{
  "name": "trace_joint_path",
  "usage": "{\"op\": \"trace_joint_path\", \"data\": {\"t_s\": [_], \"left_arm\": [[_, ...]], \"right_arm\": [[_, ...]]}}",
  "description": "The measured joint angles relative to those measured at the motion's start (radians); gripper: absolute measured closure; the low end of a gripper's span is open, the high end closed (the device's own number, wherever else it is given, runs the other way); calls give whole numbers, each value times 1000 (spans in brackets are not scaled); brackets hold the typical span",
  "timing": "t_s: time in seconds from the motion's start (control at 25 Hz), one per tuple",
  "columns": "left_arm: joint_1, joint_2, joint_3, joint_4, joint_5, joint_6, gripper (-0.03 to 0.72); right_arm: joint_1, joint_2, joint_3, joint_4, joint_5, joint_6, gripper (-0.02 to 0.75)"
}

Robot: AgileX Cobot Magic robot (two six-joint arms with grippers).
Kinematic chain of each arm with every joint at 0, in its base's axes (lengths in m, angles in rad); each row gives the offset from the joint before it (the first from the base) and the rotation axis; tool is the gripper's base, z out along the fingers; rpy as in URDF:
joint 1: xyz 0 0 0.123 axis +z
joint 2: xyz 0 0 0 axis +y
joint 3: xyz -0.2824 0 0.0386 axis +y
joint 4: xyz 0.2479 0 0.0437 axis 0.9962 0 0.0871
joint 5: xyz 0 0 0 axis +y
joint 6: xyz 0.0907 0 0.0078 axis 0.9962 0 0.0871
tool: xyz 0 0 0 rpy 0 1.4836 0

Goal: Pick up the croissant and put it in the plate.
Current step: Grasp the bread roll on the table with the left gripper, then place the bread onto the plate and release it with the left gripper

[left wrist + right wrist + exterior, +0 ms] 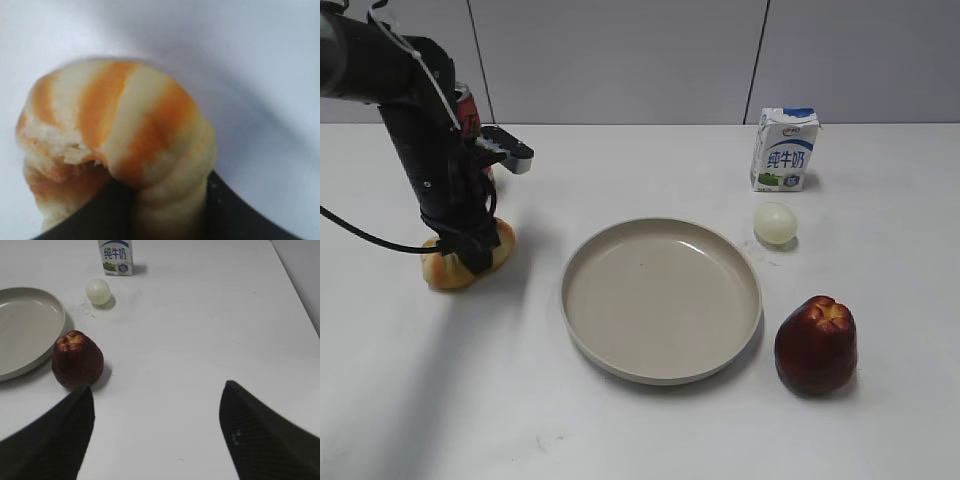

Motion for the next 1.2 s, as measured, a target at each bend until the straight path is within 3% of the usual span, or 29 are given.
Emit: {"op": "trace_joint_path", "data": {"t_s": [0.2,0.32,0.48,0.68,0.88,1.0,1.2], "left_arm": [[-3,-77,10,-10,43,0,453],[-33,-161,10,40,53,0,453],[-154,-244,10,143,48,0,453],[-359,-235,10,191,-41,1,455],[-510,-166,10,232,-192,2,455],[-552,-114,10,248,-247,3,460],[-557,-54,11,238,-259,3,477]], "right_arm": [[0,0,0,0,0,0,150],[0,0,0,0,0,0,150],[0,0,0,0,0,1,150],[0,0,0,0,0,0,150],[0,0,0,0,0,0,150],[0,0,0,0,0,0,150],[0,0,0,0,0,0,150]]}}
